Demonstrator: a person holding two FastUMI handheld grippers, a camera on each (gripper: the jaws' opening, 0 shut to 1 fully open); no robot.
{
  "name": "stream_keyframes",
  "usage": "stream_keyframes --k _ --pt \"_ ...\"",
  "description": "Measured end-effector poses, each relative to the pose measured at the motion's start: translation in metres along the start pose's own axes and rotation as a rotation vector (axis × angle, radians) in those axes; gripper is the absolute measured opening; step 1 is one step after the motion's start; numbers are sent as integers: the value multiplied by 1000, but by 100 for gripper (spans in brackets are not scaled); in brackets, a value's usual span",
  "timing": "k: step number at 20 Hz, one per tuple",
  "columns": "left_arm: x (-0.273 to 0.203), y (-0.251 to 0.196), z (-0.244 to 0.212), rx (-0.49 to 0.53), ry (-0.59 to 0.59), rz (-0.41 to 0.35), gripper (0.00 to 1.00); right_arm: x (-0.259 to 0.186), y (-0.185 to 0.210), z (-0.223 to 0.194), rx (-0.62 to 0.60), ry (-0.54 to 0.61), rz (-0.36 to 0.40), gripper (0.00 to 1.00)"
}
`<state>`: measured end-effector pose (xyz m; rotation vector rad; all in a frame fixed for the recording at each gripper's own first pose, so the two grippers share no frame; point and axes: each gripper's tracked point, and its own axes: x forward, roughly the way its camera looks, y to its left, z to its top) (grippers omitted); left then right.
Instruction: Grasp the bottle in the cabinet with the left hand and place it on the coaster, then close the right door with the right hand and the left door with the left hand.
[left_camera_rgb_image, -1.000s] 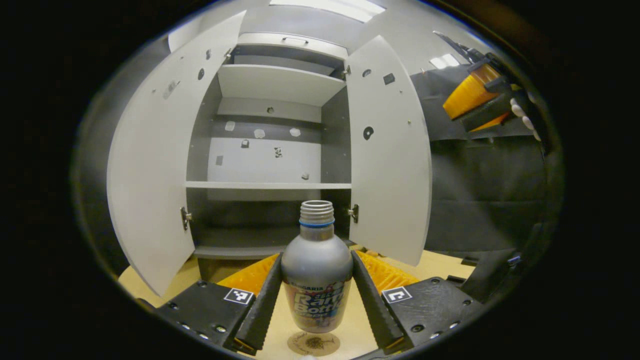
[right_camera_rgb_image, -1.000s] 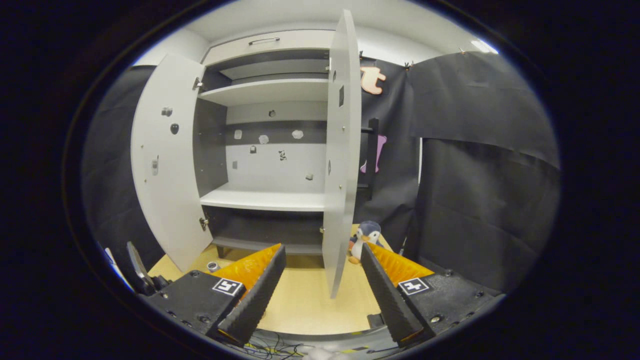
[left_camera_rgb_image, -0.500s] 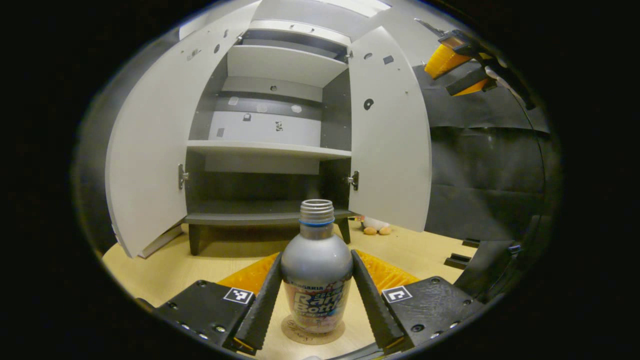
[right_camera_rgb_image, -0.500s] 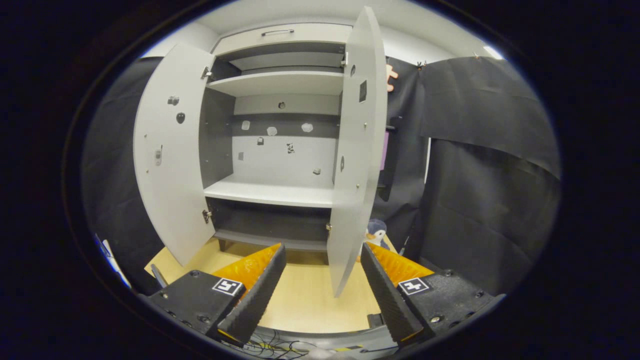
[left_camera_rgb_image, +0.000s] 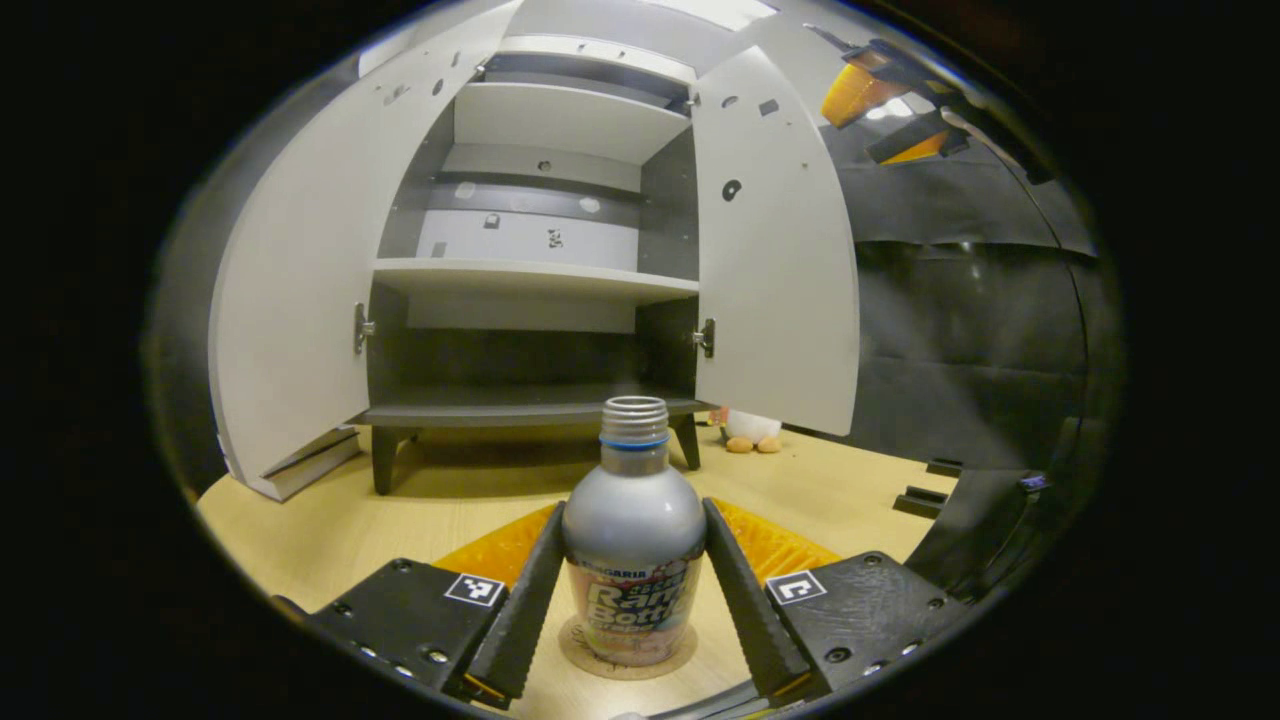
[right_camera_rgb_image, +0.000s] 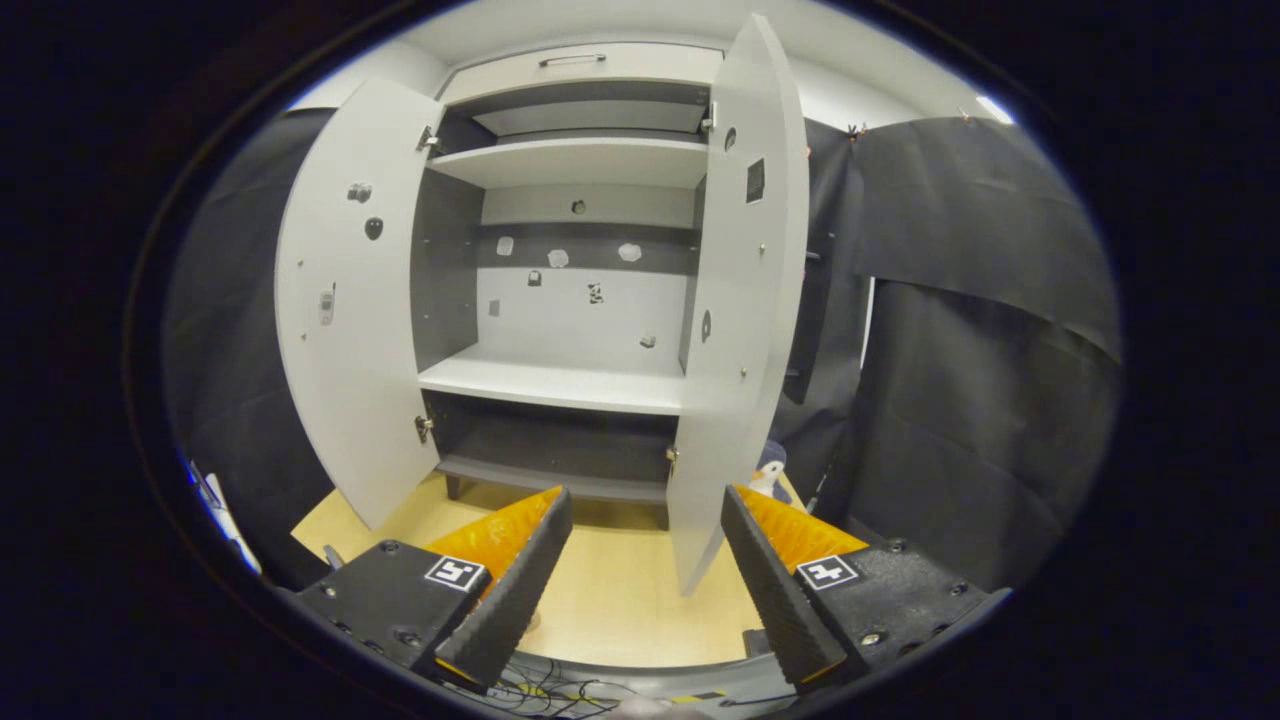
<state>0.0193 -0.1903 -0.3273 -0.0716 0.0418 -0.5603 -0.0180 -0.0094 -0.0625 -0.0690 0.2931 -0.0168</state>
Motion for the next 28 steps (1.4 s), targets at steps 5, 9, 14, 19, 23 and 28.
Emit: stream_keyframes --k 5,9,14,19,23,28 --pt "-4 5 11 -6 -8 8 83 -1 4 -5 -5 7 7 99" --pt "-4 9 30 23 -25 25 100 -3 6 -6 4 4 14 98" --pt "-4 2 79 66 -81 19 98 -6 5 -8 28 -11 14 98" --pt "-6 -9 164 80 -155 -2 100 -9 7 -5 53 -50 14 99" --pt "-13 -11 235 32 -187 -1 98 -14 10 -3 82 -91 25 98" --pt "-26 8 302 44 -184 67 100 -16 7 -6 110 -122 32 99"
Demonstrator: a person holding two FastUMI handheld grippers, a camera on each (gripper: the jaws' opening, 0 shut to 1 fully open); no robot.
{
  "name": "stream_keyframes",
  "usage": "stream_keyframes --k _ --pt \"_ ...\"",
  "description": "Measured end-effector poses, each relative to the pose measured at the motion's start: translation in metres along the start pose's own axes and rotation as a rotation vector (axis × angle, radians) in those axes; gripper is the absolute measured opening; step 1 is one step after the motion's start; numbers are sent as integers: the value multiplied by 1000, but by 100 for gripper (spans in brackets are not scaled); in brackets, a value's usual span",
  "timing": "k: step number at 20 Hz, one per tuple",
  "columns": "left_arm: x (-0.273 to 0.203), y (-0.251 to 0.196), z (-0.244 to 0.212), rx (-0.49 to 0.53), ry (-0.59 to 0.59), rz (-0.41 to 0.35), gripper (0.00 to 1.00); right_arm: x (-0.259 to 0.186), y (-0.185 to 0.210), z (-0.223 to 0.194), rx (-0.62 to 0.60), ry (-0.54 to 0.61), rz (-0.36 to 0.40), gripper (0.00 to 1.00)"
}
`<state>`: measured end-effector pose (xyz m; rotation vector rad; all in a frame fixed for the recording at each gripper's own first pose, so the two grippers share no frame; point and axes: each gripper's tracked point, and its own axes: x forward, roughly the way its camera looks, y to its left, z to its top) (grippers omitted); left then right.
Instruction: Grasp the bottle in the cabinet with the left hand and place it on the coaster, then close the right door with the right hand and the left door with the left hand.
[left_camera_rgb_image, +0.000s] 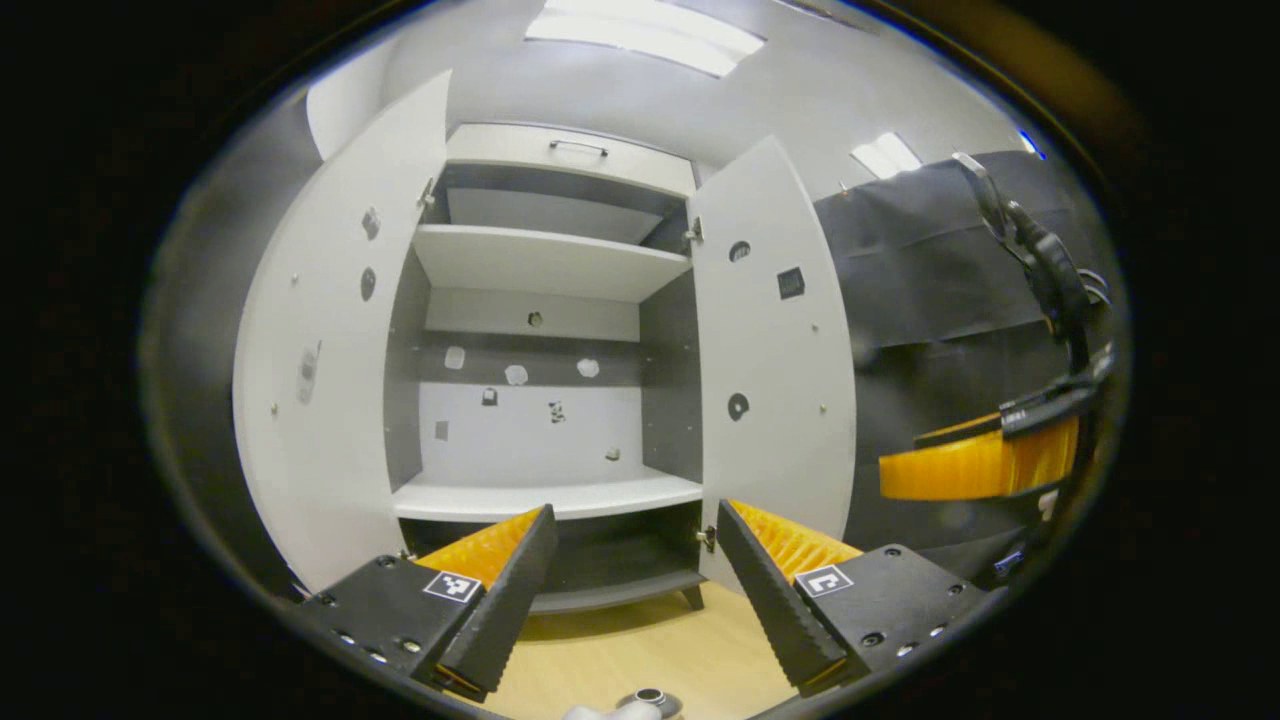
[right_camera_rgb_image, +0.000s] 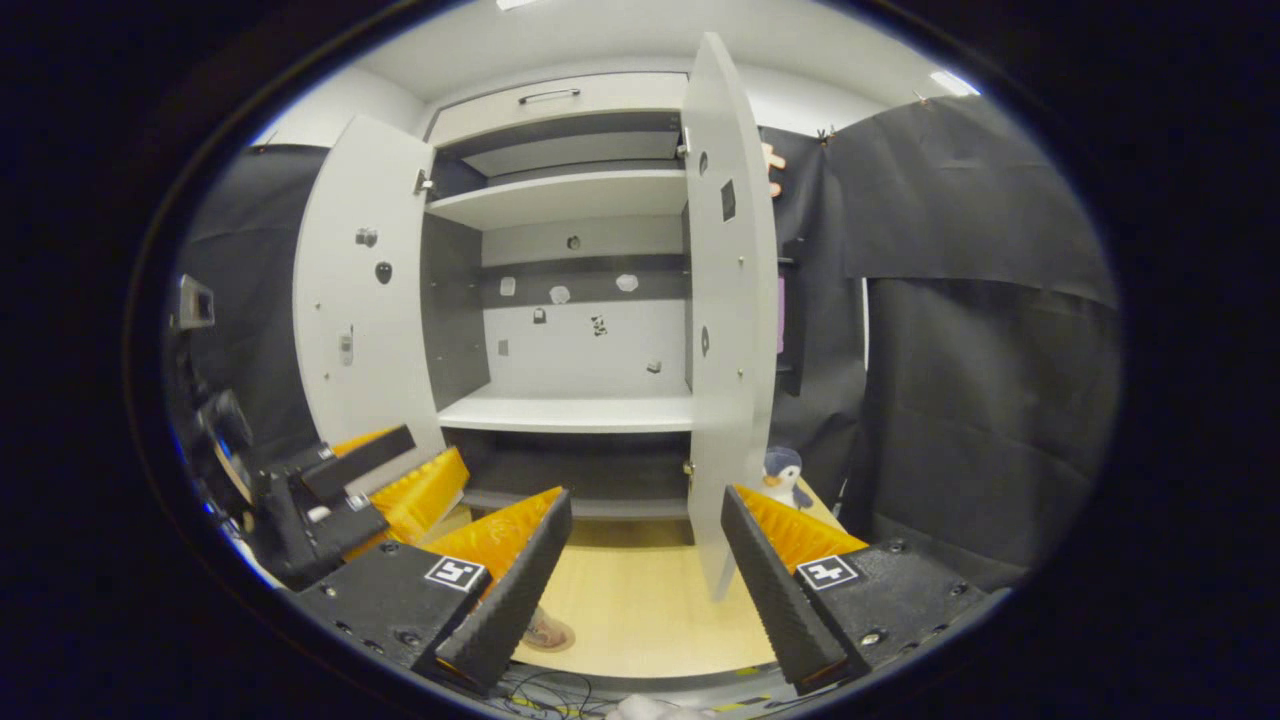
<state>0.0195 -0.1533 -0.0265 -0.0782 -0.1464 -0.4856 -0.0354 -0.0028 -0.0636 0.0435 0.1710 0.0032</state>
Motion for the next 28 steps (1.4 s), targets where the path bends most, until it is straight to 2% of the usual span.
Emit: stream_keyframes --k 2,4,6,10,11,12,14,15,16,17,22,23,24,28 --pt "-3 8 13 -21 35 28 99 1 -8 3 6 -21 0 99" --pt "-9 24 20 -16 70 92 97 3 -22 6 16 -35 0 98" --pt "-15 34 22 -12 99 150 100 5 -43 11 35 -52 -2 98" --pt "-31 42 19 4 162 282 100 11 -113 19 58 -66 -28 98" --pt "-32 41 19 9 173 307 91 14 -133 27 63 -81 -37 99" --pt "-35 38 19 8 180 331 100 19 -154 34 62 -91 -51 98" --pt "-39 30 20 0 185 377 96 30 -190 47 49 -99 -60 98" --pt "-42 26 20 -5 190 401 100 37 -207 56 42 -107 -64 98" --pt "-44 23 18 -8 197 423 96 44 -223 66 41 -120 -71 98" --pt "-47 18 18 -8 204 444 96 50 -234 75 42 -130 -67 98" --pt "-62 -6 10 -26 229 516 100 87 -261 90 44 -126 5 100" --pt "-65 -11 10 -36 226 524 96 95 -260 91 41 -121 28 100" --pt "-71 -15 13 -40 217 538 100 102 -256 92 37 -118 51 100" --pt "-88 -22 23 -26 196 587 100 127 -230 108 36 -123 144 100"
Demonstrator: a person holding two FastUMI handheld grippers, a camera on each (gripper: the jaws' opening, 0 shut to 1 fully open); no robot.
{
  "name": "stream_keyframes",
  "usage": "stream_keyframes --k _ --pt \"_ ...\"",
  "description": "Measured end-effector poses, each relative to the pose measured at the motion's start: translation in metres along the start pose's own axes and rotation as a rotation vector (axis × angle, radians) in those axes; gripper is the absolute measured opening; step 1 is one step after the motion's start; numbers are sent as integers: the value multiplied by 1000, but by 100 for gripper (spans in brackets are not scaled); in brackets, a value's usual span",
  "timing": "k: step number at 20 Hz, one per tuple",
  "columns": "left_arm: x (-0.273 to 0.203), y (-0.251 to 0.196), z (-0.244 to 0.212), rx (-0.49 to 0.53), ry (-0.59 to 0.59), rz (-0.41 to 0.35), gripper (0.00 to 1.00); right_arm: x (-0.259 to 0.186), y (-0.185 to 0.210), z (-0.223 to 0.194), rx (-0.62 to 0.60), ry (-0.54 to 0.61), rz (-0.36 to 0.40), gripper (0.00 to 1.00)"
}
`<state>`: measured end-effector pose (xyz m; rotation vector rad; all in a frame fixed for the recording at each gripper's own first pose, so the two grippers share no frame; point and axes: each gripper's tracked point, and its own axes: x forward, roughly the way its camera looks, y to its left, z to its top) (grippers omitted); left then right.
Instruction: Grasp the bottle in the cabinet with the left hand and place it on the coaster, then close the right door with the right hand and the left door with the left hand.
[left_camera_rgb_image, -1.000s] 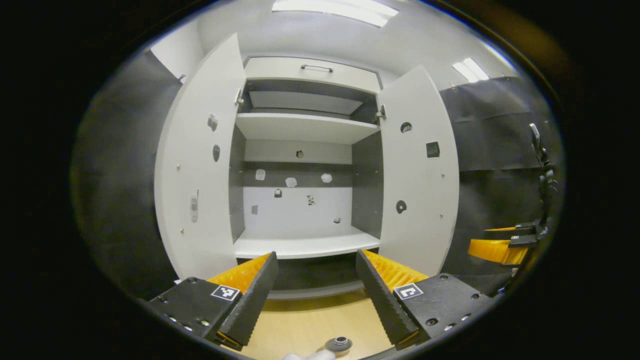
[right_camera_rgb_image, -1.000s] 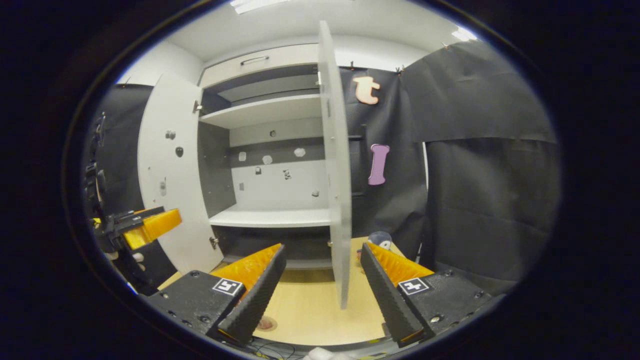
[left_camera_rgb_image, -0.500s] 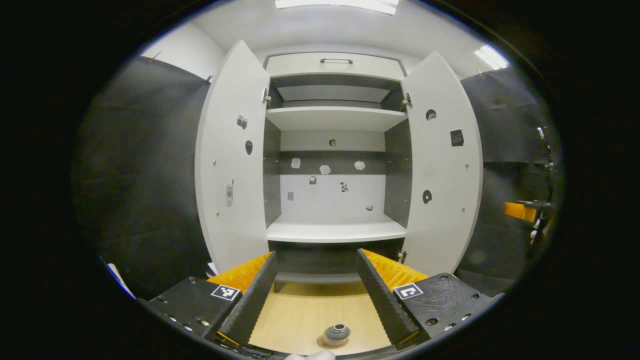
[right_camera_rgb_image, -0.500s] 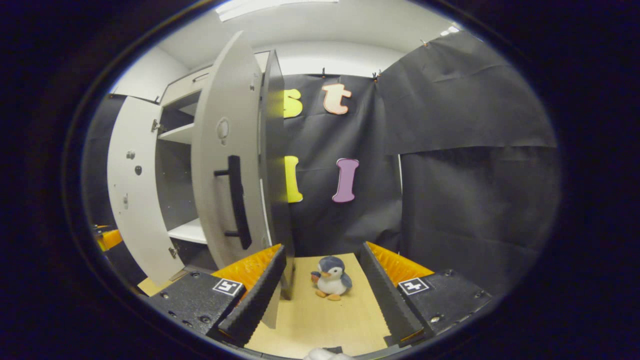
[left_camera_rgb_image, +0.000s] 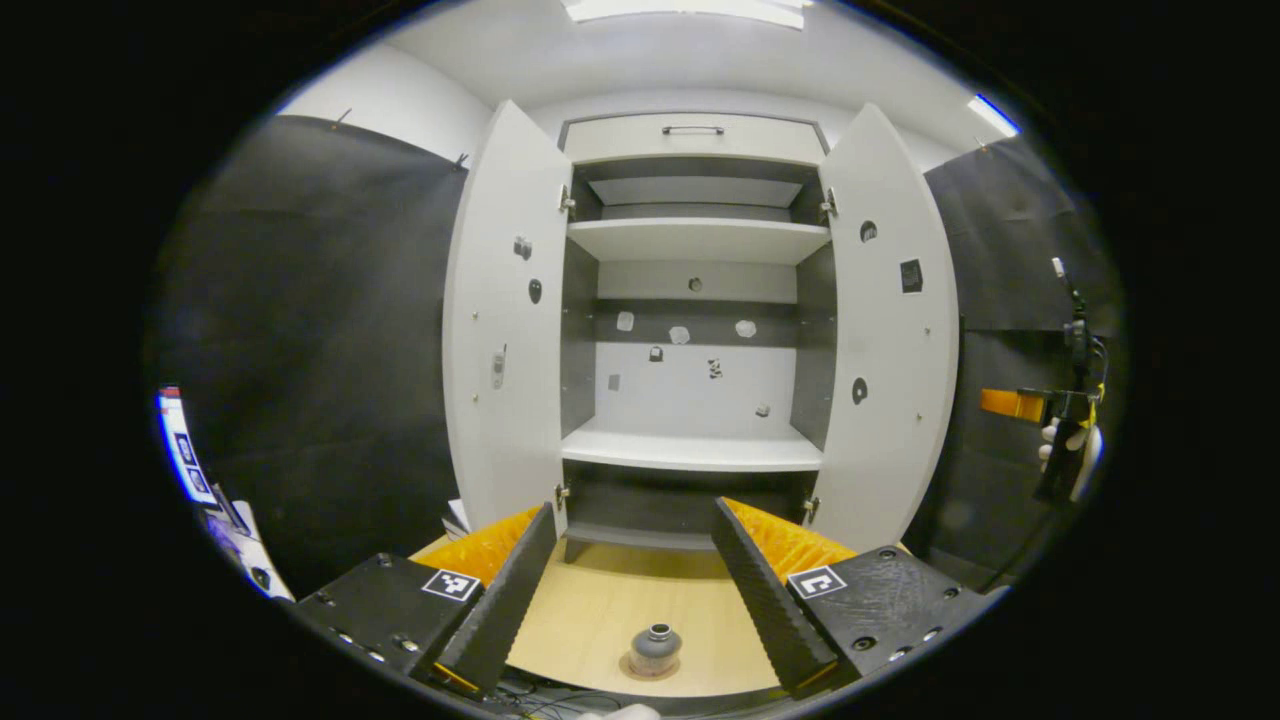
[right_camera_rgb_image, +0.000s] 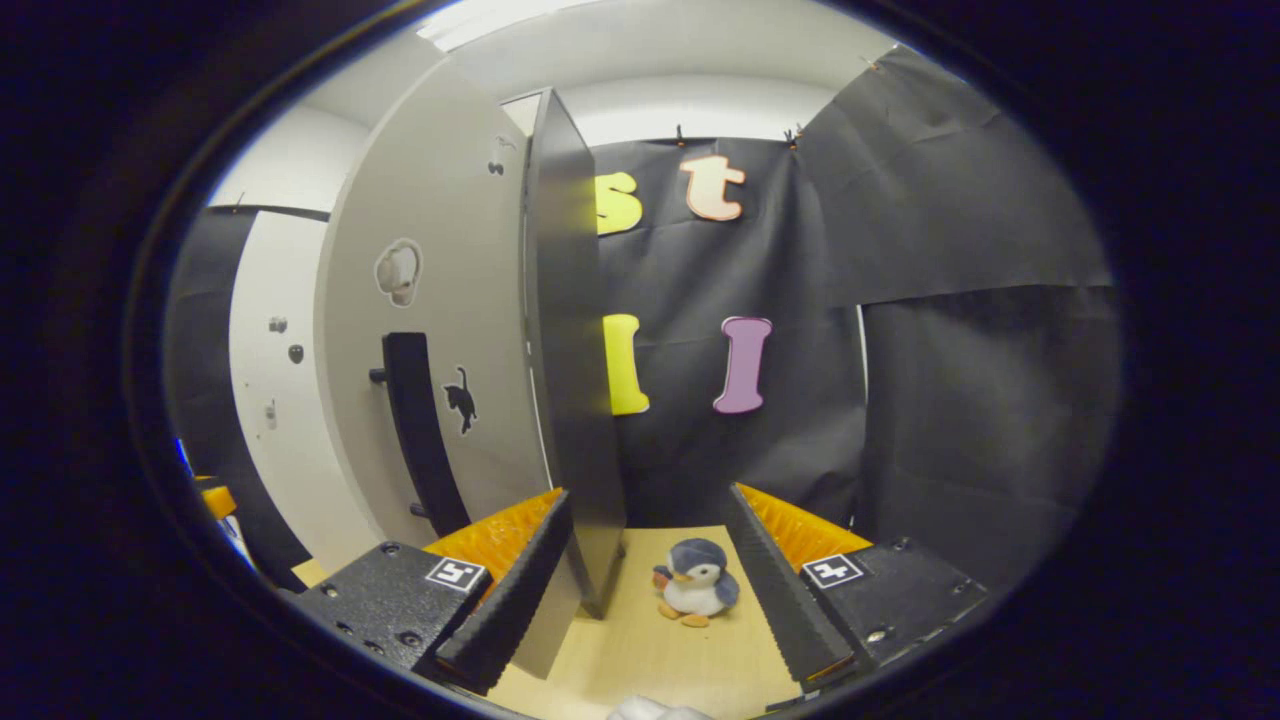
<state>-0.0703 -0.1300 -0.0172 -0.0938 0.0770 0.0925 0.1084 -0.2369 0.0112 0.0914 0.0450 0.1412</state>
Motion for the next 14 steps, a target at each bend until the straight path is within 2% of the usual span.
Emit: stream_keyframes --k 2,4,5,7,8,11,12,13,14 --pt "-11 7 -1 -4 -12 26 96 9 17 5 10 -5 55 100" --pt "-18 13 -1 -2 -18 54 100 17 32 13 8 -13 96 100" --pt "-21 17 -2 -3 -15 68 96 19 38 16 2 -18 116 100" --pt "-25 25 -5 -10 -9 85 96 20 54 20 -5 -26 157 98" --pt "-26 29 -7 -10 -7 91 96 19 58 19 -16 -24 158 100" --pt "-28 38 -12 -5 3 94 96 19 58 24 -44 -45 125 98" --pt "-27 43 -10 -3 -1 93 96 19 59 24 -47 -45 114 94" --pt "-25 45 -11 -3 -2 86 100 18 60 24 -50 -45 101 94" --pt "-22 46 -11 -2 3 78 96 17 61 23 -52 -46 88 98"
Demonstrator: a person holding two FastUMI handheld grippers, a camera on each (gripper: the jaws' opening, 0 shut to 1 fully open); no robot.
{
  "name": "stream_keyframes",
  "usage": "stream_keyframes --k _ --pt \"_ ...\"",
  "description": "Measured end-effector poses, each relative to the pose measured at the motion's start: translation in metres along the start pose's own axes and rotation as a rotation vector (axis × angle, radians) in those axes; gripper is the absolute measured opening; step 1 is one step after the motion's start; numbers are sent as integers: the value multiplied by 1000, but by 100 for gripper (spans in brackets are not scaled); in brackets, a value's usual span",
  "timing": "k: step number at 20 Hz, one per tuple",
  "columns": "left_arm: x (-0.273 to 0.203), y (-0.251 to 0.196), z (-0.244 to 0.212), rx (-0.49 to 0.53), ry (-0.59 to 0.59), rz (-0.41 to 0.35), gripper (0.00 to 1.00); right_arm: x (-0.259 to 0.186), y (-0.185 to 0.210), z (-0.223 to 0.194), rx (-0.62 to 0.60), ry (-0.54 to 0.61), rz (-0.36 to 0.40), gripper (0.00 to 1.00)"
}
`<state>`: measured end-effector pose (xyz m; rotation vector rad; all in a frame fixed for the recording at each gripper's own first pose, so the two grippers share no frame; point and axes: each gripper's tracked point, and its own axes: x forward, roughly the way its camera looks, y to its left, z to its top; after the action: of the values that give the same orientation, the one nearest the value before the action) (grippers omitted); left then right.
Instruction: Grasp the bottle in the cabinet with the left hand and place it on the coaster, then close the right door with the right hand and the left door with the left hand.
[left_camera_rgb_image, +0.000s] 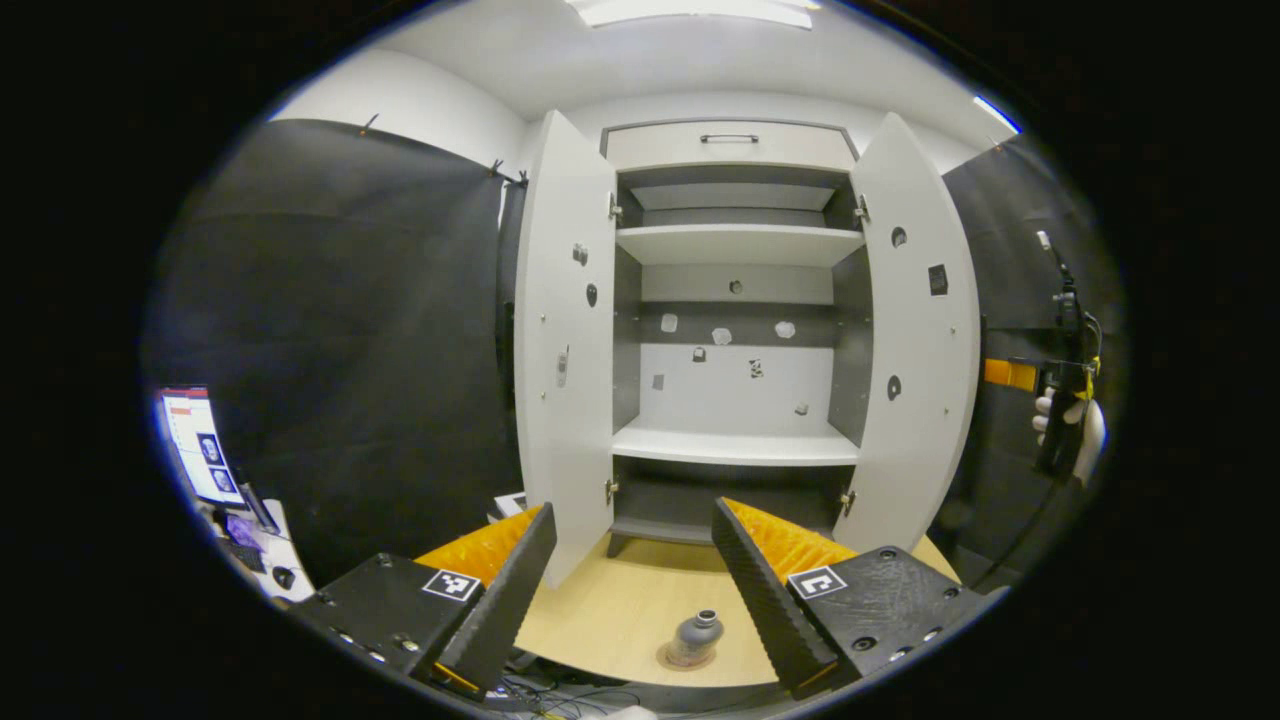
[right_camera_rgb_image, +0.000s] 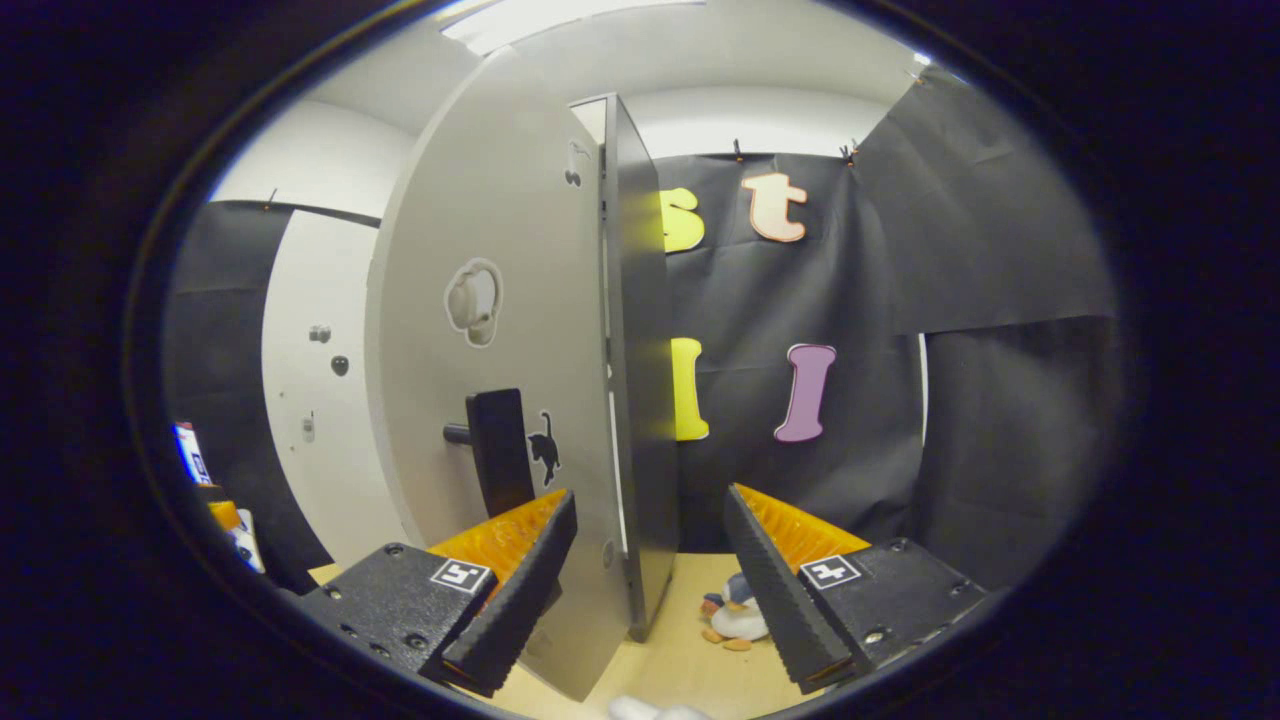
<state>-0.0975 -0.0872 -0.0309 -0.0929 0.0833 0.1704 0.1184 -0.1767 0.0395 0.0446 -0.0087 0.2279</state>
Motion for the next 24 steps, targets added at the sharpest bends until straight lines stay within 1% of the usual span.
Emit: stream_keyframes --k 3,5,6,7,8,9,10,11,12,13,16,18,19,20,21,22,23,24 --pt "10 5 0 10 0 -33 96 -1 7 1 -7 -10 -27 98" --pt "18 7 0 14 7 -56 96 -1 20 0 -11 -6 -31 98" --pt "21 9 -1 16 10 -68 100 -1 27 -1 -10 -2 -31 97" --pt "23 12 -1 19 13 -78 100 0 34 -1 -8 0 -32 98" --pt "25 16 -1 22 15 -84 96 2 40 -2 -9 1 -33 98" --pt "27 20 0 24 14 -89 96 3 47 -1 -12 0 -31 98" --pt "28 24 0 26 15 -91 100 5 54 -2 -14 1 -31 98" --pt "30 29 0 28 15 -94 96 7 60 -1 -12 -3 -36 98" --pt "31 34 0 26 16 -99 100 8 65 -2 -14 -8 -39 95" --pt "34 38 0 22 20 -101 100 10 71 -1 -17 -12 -40 98" --pt "40 48 -1 22 27 -107 100 16 87 -3 -26 -16 -40 98" --pt "43 53 -1 21 25 -111 100 20 96 -3 -30 -19 -32 98" --pt "45 54 -1 17 27 -116 96 22 101 -3 -31 -23 -25 98" --pt "47 54 -2 13 29 -121 100 26 107 -5 -33 -24 -17 98" --pt "50 55 -2 11 33 -123 100 29 112 -7 -37 -23 -8 98" --pt "53 56 -2 11 35 -127 100 32 119 -11 -44 -15 7 98" --pt "55 56 1 12 29 -129 96 34 127 -15 -46 -7 26 98" --pt "56 57 3 14 24 -130 96 34 137 -20 -40 5 49 98"
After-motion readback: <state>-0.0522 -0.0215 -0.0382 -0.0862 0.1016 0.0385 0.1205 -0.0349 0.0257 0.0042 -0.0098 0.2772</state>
